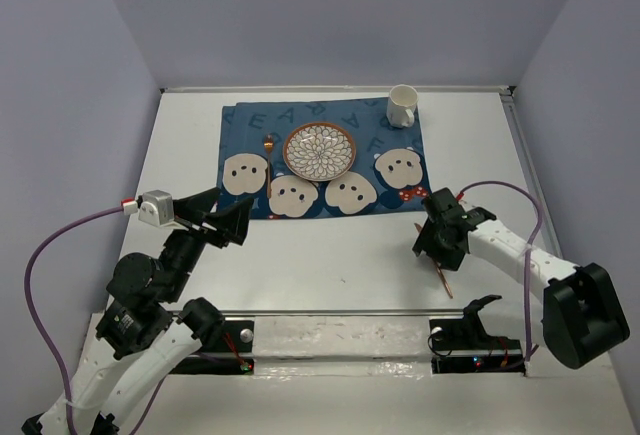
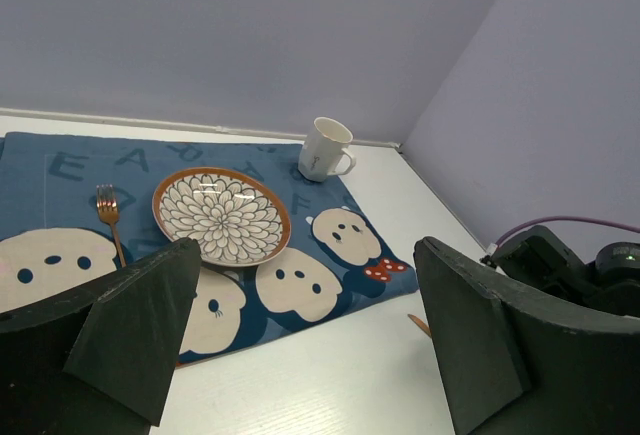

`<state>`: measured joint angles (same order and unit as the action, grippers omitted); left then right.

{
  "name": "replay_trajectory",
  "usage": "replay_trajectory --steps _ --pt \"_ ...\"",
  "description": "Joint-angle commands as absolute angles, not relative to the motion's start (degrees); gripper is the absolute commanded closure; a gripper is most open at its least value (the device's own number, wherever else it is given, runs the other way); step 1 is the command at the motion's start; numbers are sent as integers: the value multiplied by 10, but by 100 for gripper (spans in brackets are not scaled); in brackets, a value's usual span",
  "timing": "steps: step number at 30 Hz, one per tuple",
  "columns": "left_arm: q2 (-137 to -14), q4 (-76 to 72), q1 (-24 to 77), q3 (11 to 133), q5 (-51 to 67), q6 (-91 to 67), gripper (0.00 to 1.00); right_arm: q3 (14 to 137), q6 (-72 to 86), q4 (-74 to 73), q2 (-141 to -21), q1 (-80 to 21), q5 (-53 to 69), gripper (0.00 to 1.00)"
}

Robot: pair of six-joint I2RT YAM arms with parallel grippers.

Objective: Set the dinner table for one person

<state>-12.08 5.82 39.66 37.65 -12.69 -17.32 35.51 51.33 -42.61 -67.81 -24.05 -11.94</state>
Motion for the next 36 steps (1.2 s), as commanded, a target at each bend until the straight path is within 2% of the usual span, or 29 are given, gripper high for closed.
replay_trajectory --steps 1,9,16,23,26,33,34,36 --pt "-113 33 398 389 -134 -163 1 358 501 -406 -694 -239 -120 30" --pt "-115 33 398 389 -134 -163 1 361 490 -403 -705 -239 -118 30" --pt "-116 33 398 389 -133 -163 1 341 494 -375 -691 -239 -63 52" --pt "-119 33 397 389 -131 -163 1 330 500 -374 -689 -259 -44 55" --pt "-120 33 397 389 -131 -163 1 333 504 -377 -698 -272 -46 65" --pt "-123 32 398 388 -128 -164 1 348 525 -391 -718 -303 -70 79" --pt "-122 33 397 388 -128 -164 1 349 530 -393 -718 -308 -77 87" --pt "-123 32 397 388 -127 -164 1 351 534 -397 -715 -308 -82 94"
